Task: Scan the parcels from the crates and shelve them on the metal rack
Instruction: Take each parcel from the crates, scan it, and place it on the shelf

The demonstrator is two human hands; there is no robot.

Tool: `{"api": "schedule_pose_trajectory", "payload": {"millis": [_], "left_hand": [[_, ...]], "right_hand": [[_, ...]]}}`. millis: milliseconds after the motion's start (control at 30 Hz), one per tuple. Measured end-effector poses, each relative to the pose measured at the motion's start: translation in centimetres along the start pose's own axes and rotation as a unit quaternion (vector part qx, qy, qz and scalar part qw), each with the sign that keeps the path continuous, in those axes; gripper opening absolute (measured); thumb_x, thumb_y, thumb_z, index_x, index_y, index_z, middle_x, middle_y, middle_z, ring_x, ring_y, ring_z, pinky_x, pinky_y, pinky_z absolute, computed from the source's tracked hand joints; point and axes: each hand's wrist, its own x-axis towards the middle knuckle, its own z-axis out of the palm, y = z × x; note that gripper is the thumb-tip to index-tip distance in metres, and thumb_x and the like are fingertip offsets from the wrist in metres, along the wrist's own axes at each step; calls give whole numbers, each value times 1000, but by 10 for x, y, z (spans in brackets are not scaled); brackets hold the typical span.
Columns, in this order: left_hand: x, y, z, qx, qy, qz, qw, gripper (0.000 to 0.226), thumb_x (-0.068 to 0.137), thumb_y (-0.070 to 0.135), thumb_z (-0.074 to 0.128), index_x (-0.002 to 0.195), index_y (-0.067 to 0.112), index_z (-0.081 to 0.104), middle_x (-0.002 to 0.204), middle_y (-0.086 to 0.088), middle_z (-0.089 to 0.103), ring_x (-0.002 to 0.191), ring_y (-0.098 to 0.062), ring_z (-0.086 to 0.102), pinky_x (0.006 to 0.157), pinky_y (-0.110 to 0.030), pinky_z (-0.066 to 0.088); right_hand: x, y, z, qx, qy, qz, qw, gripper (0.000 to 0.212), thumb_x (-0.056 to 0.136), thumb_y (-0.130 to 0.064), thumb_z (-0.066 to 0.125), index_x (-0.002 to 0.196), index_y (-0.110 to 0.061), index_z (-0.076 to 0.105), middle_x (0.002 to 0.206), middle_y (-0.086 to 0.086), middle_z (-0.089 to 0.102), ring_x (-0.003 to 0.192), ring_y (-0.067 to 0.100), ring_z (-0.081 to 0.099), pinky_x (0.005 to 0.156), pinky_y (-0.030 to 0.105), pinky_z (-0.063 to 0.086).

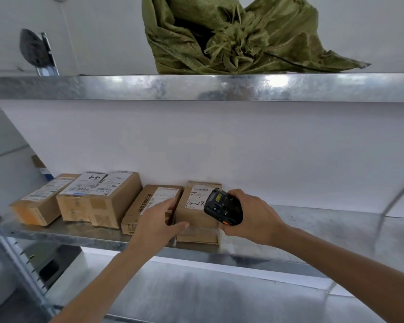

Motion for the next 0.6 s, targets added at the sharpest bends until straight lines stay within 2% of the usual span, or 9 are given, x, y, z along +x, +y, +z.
{"api": "schedule_pose_trajectory", "payload": {"millis": [133,200,300,400,433,533,600], "left_hand": [[-20,2,-25,6,42,-12,999,68,84,48,78,144,22,57,134,8,64,119,-11,61,102,-39,51],[-35,-3,-39,13,54,0,998,63,87,54,71,143,26,57,137,10,63,123,-8,59,101,-38,53],[-65,-12,-64,27,79,12,996,47,93,44,69,138,32,61,130,17,63,114,1,59,94,-30,56],[-100,-25,-94,54,100,-17,993,43,92,42,70,133,31,60,129,22,56,108,1,55,87,-20,51],[-112,-34,-105,62,103,-40,992,50,91,47,70,136,30,58,130,20,56,108,-1,55,89,-21,51],[-153,-64,-143,79,142,-87,983,76,81,80,55,144,38,49,133,13,63,106,-14,67,94,-41,58],[-180,-88,-170,87,170,-124,974,71,84,72,59,144,36,50,134,8,64,113,-18,66,97,-42,55]], "right_hand": [[-15,-15,-12,-11,28,-47,998,70,69,-56,77,131,-47,45,112,-24,60,95,6,59,74,27,51],[-21,-31,-16,-7,34,-78,996,76,68,-59,74,137,-50,42,119,-25,58,100,6,59,76,26,49],[-29,-64,-14,-6,23,-125,992,85,64,-73,62,143,-49,40,128,-23,57,108,6,56,82,30,50],[-31,-107,0,-7,12,-170,985,82,72,-67,72,145,-48,39,134,-20,57,118,8,55,92,37,54],[-31,-122,7,-4,8,-187,982,82,73,-63,73,145,-48,38,135,-20,57,118,7,55,93,37,54],[-27,-173,33,8,-23,-233,972,78,71,-62,72,141,-48,40,128,-21,59,113,8,58,88,38,56],[-26,-211,52,13,-33,-264,964,78,73,-62,74,142,-48,40,124,-20,61,107,9,60,84,37,56]]}}
